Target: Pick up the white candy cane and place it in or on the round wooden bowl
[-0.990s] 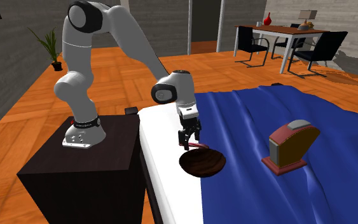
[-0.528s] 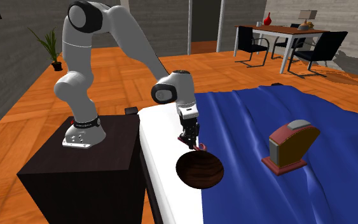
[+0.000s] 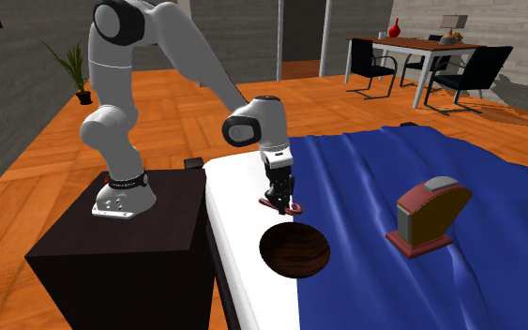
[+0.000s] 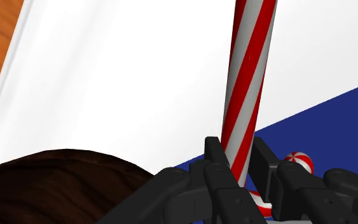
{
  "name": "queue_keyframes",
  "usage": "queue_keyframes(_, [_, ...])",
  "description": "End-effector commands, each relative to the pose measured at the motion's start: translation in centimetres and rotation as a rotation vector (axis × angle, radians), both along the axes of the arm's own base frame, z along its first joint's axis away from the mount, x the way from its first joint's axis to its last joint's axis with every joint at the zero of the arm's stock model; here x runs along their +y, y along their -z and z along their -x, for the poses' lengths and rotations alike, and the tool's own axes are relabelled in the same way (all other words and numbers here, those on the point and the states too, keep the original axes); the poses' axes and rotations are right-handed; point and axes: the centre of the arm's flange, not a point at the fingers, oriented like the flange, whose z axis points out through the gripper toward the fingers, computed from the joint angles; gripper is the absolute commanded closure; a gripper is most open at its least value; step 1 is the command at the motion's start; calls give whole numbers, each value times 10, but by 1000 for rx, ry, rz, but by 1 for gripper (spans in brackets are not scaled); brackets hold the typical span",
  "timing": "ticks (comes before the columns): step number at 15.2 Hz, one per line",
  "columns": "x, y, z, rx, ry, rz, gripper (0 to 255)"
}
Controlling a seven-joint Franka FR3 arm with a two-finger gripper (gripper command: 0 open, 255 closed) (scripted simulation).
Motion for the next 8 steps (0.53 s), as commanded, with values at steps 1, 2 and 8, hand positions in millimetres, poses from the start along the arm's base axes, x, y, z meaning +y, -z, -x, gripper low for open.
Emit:
queue_keyframes(1, [0,-10,0,0,0,0,255])
queue_keyframes(2, [0,-15,0,0,0,0,255])
queue_keyframes(8, [0,-47,0,0,0,0,255])
